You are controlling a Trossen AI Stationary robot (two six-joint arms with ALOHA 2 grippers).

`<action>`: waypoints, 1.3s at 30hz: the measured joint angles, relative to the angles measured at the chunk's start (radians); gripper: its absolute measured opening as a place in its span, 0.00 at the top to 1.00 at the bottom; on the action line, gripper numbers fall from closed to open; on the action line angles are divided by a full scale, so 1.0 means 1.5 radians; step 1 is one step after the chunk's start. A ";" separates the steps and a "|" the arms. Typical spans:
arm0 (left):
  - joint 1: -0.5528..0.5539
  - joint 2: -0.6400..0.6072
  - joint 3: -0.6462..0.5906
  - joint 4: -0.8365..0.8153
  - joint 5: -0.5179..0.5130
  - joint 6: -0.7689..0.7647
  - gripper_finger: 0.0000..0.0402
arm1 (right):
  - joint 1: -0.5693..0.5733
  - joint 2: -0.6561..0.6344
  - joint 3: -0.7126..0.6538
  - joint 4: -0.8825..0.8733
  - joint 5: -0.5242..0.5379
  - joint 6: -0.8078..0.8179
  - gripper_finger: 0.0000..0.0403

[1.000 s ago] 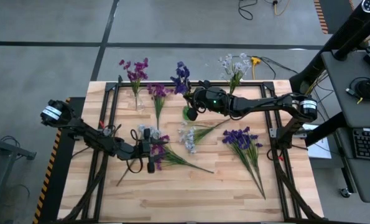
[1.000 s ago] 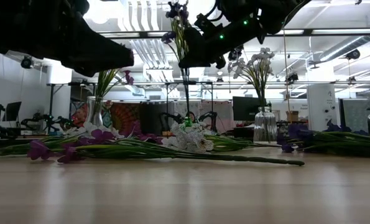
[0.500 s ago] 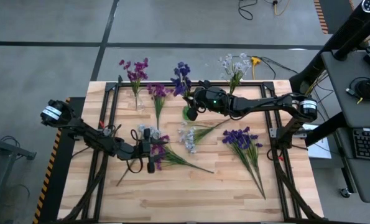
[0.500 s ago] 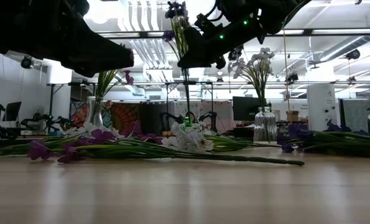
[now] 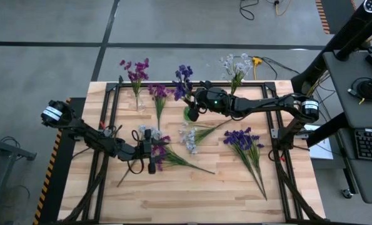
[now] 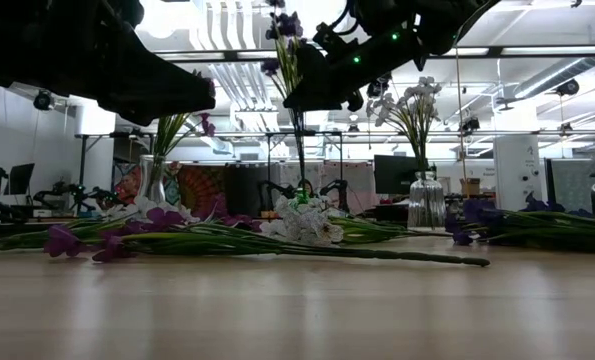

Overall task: Sort flowers into vase by color
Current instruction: Put the left blue flowers into the green flower vase, then put the left white flowers into the right transparent flower vase

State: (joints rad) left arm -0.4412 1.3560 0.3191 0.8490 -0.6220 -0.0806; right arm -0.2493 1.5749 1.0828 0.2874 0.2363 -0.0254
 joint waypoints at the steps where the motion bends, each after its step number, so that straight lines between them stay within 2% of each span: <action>1: 0.000 0.000 0.000 0.000 0.000 0.000 0.49 | 0.000 0.000 0.000 0.000 0.000 0.000 0.55; 10: 0.000 0.000 0.000 0.000 0.000 -0.005 0.49 | 0.005 -0.006 0.000 -0.009 0.000 0.000 0.44; 23: 0.000 0.000 0.000 0.000 0.000 -0.013 0.49 | 0.010 -0.011 0.046 -0.147 0.000 0.019 0.31; 32: 0.000 0.000 0.000 0.000 0.000 -0.025 0.49 | 0.014 -0.011 0.077 -0.231 0.000 0.026 0.27; 39: 0.000 -0.010 0.000 0.000 0.000 -0.025 0.49 | 0.022 -0.022 0.090 -0.287 0.000 0.033 0.28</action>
State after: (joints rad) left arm -0.4416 1.3413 0.3191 0.8490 -0.6216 -0.1188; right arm -0.2161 1.5414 1.2182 -0.1437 0.2359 0.0242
